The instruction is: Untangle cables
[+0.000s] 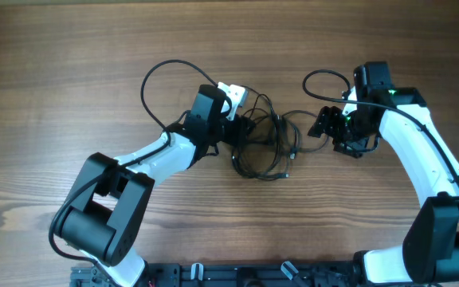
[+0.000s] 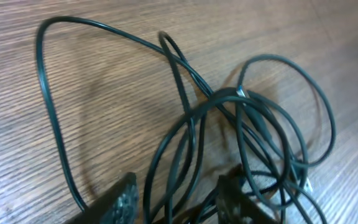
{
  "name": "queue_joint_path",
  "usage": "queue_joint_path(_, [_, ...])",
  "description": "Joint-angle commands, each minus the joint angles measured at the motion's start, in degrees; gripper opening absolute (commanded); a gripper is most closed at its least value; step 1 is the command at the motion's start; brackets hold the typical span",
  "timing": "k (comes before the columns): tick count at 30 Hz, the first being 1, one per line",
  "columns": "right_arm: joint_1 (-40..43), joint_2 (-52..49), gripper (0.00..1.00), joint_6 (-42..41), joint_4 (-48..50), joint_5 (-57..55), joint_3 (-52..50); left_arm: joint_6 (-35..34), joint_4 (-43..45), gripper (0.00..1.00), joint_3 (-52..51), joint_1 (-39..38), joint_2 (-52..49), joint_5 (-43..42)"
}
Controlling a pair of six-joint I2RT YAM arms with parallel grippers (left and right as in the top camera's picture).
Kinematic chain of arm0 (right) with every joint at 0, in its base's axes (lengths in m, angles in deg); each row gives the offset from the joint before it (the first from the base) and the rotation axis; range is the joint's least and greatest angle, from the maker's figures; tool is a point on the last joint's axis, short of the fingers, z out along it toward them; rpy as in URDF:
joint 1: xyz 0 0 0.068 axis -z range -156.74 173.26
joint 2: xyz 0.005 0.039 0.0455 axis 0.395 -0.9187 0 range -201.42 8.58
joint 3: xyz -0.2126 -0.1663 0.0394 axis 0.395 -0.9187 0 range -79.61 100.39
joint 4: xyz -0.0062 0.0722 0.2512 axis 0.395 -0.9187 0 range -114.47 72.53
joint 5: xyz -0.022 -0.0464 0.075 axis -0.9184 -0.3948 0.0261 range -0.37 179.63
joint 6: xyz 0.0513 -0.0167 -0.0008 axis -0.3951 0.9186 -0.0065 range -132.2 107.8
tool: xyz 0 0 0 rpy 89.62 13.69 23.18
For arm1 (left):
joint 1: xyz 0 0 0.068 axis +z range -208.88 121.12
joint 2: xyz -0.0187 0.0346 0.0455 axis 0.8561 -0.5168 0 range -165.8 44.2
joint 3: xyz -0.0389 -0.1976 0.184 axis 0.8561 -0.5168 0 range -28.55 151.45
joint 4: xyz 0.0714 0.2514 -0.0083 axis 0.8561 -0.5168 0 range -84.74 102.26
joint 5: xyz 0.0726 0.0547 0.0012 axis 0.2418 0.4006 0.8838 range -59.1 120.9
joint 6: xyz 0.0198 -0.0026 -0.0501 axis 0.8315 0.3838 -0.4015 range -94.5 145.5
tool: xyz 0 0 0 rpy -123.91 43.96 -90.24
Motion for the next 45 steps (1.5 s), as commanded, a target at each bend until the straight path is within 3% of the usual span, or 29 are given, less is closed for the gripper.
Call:
queue_joint_path(1, [-0.09,1.29,0.77,1.14,-0.07,0.59,1.16,1.05,0.33,0.21,-0.15,-0.26,-0.52,0.98])
queue_joint_path(4, [-0.09,1.29,0.77,1.16,-0.09,0.61,1.16,-1.77,0.33,0.04,-0.15,-0.37,-0.52,-0.15])
queue_joint_path(9, [-0.09,1.29,0.77,1.16,-0.11,0.59,1.16,-4.24,0.26,0.04,-0.15,-0.17,0.22,-6.16])
queue_joint_path(14, [-0.09,1.27,0.77,1.18,0.31,0.59,1.16,-17.14,0.35,0.04,-0.13,3.45,10.03,-9.09])
queue_joint_path(19, [-0.44,1.27,0.76,1.18,0.59,0.61,1.16,-27.96,0.07,0.04,-0.13,12.15,22.16,-12.50])
queue_joint_path(25, [-4.35,1.27,0.76,5.07,4.57,8.00,1.16,-39.23,0.55,0.04,-0.13,20.55,27.15,-30.08])
queue_joint_path(31, [-9.90,1.27,0.77,8.41,13.44,20.02,1.16,-39.47,1.05,0.04,-0.15,21.62,27.12,-42.80])
queue_joint_path(35, [-13.73,1.27,0.77,7.98,17.92,20.72,1.16,-39.85,4.83,0.04,-0.15,21.59,27.12,-49.99])
queue_joint_path(39, [-16.35,1.27,0.77,7.63,21.24,20.13,1.16,-44.83,11.78,0.04,-0.15,21.62,27.12,-55.74])
queue_joint_path(45, [-16.81,1.27,0.77,-5.44,28.39,14.23,1.16,-56.39,27.58,0.04,-0.15,21.59,27.12,-62.90])
